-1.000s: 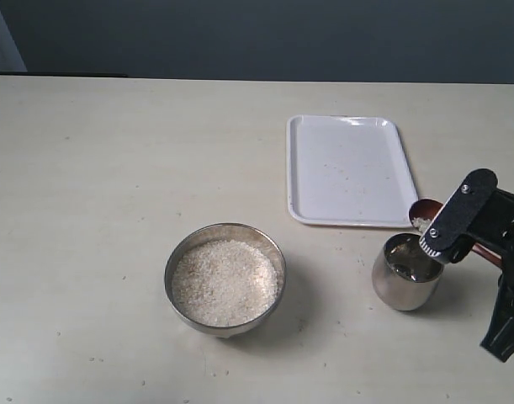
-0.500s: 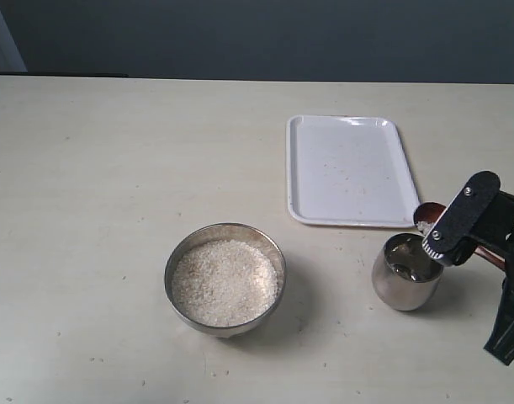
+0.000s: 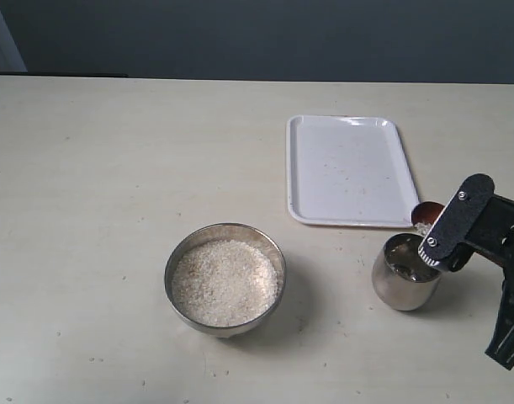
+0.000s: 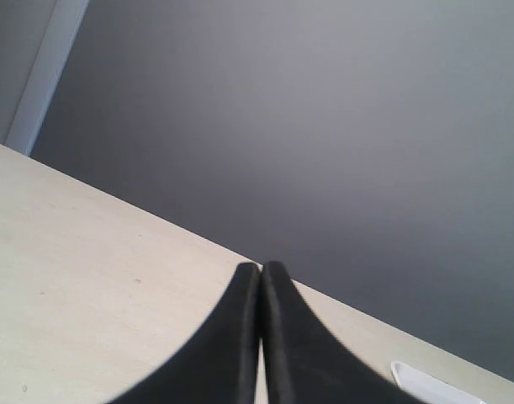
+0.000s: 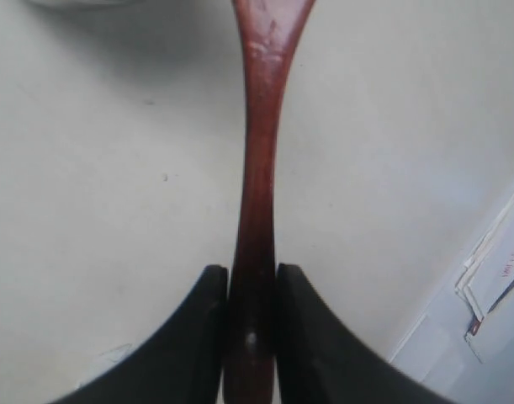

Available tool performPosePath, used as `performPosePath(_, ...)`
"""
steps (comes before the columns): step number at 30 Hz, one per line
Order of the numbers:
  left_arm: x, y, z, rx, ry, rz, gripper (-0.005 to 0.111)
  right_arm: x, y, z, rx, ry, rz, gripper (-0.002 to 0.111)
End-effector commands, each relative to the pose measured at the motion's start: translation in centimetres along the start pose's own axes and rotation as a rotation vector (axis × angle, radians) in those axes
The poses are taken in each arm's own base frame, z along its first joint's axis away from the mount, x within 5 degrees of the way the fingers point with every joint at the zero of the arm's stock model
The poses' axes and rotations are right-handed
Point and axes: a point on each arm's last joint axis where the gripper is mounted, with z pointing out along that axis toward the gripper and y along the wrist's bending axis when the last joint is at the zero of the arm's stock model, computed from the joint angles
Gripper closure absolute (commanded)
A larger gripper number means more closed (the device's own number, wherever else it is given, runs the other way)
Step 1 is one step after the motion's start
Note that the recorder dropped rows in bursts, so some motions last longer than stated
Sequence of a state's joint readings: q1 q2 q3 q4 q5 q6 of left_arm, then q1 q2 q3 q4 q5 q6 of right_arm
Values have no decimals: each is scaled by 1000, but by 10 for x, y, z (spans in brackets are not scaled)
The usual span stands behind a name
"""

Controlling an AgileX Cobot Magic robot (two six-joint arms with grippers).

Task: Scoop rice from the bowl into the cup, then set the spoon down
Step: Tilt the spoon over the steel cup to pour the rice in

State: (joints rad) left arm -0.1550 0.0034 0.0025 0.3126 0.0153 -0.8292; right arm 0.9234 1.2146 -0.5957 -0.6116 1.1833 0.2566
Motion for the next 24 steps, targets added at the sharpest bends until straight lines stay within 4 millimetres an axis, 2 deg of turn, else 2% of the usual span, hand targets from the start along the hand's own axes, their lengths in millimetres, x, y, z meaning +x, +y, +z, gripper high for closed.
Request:
performPosePath(1, -1, -1, 0, 14, -7, 4, 106, 1, -1, 0, 15, 8, -2, 109)
performPosePath(9, -1, -1, 0, 14, -7, 4, 106, 5, 5, 6, 40, 16, -43, 109)
performPosePath(24, -1, -1, 0, 14, -7, 4, 106, 3, 4, 5, 65, -15, -47, 109)
